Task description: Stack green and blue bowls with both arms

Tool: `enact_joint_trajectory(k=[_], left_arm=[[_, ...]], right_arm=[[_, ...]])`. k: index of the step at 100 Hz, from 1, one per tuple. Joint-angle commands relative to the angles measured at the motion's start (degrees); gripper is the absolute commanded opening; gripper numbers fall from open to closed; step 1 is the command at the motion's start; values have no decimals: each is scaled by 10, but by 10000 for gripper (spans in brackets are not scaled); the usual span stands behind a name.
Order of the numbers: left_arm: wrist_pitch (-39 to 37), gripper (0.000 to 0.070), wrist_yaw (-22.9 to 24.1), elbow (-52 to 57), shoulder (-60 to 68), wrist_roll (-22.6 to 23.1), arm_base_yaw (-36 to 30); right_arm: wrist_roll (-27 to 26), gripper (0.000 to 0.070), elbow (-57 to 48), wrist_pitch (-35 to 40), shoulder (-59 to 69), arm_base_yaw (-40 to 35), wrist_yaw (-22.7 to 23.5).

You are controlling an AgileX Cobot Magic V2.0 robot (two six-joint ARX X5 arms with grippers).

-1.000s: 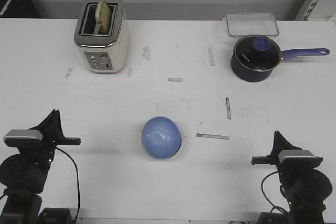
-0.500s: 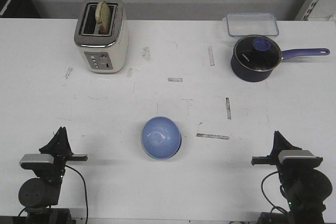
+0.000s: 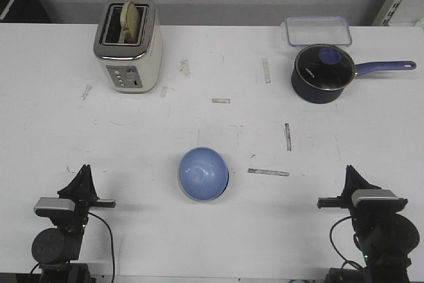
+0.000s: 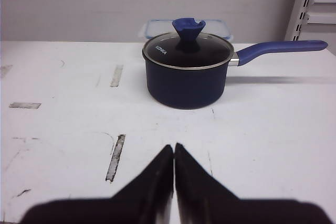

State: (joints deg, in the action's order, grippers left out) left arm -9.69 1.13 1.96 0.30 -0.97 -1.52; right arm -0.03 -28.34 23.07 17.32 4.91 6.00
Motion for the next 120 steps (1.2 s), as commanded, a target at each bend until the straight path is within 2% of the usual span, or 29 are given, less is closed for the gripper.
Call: enact_joint_trajectory(k=[1,64,74,98,107,120], left_arm=[[-7,2,-2,-12,-1,-1,0],[-7,2,-2,-12,-1,-1,0],[-7,2,-2,-12,-1,-1,0],[-7,2,-2,-12,-1,-1,0],[-7,2,-2,-12,-1,-1,0],[-7,2,-2,-12,-1,-1,0]], right_arm=[[-6,0,-1,-7,-1,0,0],[-1,0,-1,-8,-1,0,-1],[25,0,1,-10,-9,0,-12],[28,0,94,-114,-28,-1,-45],[15,0,148,-165,-54,-1,-46],[-3,0,216,-201,-113,-3,-45]])
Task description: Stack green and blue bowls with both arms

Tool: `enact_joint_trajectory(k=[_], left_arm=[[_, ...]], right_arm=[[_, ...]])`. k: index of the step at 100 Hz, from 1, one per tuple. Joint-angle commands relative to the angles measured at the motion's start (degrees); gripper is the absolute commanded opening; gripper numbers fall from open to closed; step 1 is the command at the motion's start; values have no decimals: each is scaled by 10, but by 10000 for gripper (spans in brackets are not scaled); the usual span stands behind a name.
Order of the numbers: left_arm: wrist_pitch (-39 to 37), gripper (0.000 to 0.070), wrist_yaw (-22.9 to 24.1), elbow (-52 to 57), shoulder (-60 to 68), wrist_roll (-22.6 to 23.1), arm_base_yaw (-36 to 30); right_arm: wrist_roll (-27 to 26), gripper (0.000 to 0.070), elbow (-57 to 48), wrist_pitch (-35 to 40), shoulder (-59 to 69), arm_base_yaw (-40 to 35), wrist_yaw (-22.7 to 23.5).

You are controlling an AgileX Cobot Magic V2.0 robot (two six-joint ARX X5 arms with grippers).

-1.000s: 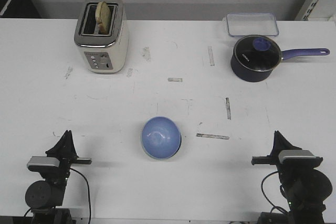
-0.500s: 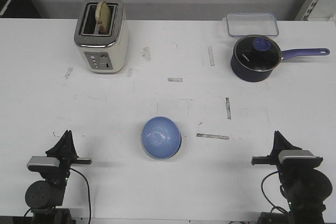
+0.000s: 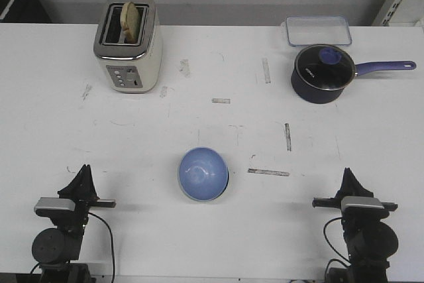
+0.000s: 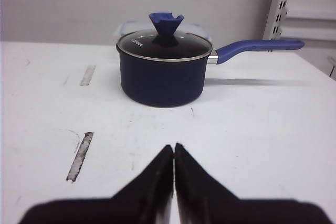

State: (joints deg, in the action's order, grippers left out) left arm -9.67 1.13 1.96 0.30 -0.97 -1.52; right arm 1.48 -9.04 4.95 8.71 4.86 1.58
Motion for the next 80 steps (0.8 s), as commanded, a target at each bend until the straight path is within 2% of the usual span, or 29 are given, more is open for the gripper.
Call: enact_joint_trajectory(k=[1,16,26,80], left_arm=[[-7,2,-2,-12,-1,-1,0],[-7,2,-2,-12,-1,-1,0],[-7,2,-2,-12,-1,-1,0],[-7,2,-2,-12,-1,-1,0]], right_arm=[[-19,0,28,-21,-32,-3,-1],[-14,0,83,-43,-86,-20,-5],[-14,0,83,-26,-87,-28,-5],[-14,0,83,-33,-87,-31,-5]])
